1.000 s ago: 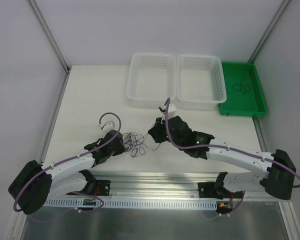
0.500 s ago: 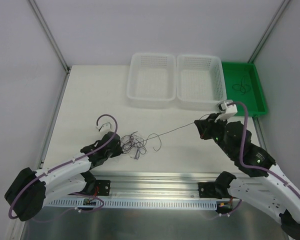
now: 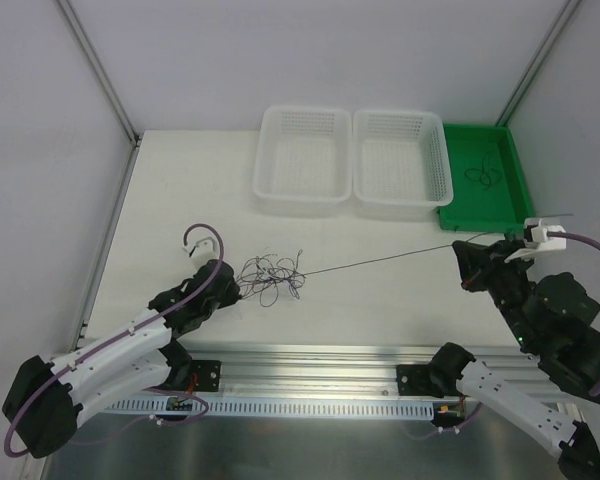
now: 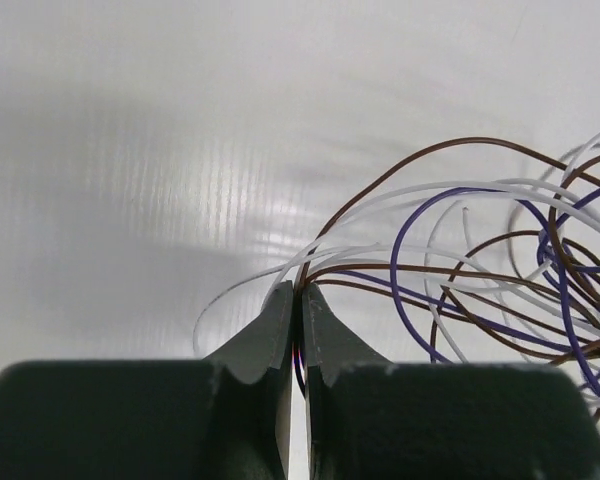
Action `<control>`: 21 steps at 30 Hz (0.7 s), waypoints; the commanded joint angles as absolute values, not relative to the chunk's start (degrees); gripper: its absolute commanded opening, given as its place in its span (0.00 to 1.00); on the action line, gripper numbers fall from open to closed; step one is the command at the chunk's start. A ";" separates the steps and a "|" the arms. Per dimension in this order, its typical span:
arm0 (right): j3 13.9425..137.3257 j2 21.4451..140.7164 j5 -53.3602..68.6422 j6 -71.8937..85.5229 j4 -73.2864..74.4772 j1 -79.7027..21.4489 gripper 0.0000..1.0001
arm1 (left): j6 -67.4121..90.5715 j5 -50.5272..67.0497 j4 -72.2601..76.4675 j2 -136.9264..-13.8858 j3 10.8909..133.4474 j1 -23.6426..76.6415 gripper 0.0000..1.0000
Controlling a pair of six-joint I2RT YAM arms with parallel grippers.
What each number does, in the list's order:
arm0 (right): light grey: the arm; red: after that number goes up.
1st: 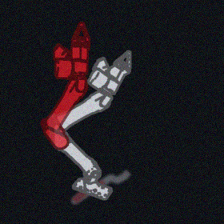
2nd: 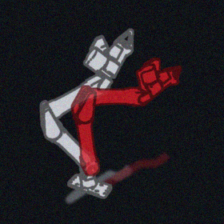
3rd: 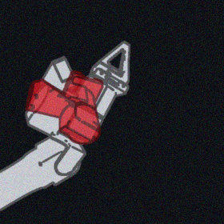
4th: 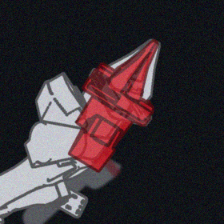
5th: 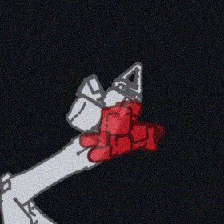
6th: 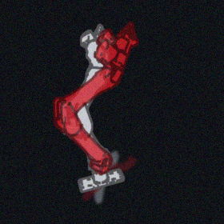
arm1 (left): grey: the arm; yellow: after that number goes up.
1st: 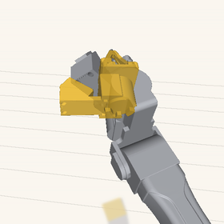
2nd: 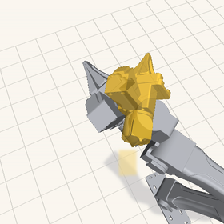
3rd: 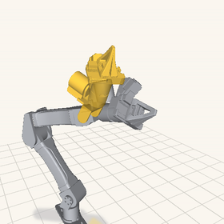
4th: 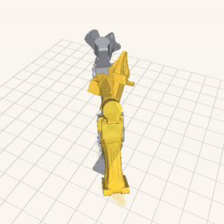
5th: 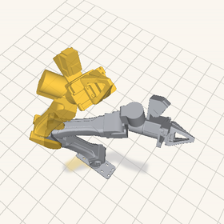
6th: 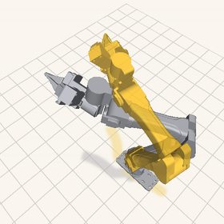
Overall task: Untangle the cables
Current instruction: Untie the cable.
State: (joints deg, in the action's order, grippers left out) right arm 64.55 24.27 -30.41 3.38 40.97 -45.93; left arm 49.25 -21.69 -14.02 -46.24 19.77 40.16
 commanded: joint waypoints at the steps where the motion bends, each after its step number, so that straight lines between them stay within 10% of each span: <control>1: 64.88 25.48 -34.45 1.58 42.54 -45.53 0.01 | 45.53 -27.77 -20.30 -45.35 23.46 39.46 0.00; 6: 59.08 34.95 -24.90 4.56 42.89 -45.44 0.02 | 44.21 -19.44 -20.92 -43.95 28.30 39.64 0.00; 11: 50.73 44.55 -5.39 7.12 33.69 -45.61 0.56 | 42.98 -11.79 -21.01 -42.72 32.42 42.53 0.00; 21: 49.31 57.29 12.30 0.79 17.15 -51.41 0.73 | 44.38 -8.52 -19.95 -46.58 34.45 47.72 0.00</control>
State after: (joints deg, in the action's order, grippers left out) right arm 46.96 54.39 5.74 3.27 26.11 -49.69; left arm 44.07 -10.48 -20.38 -45.47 32.58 46.59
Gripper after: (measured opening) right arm 0.731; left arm 0.020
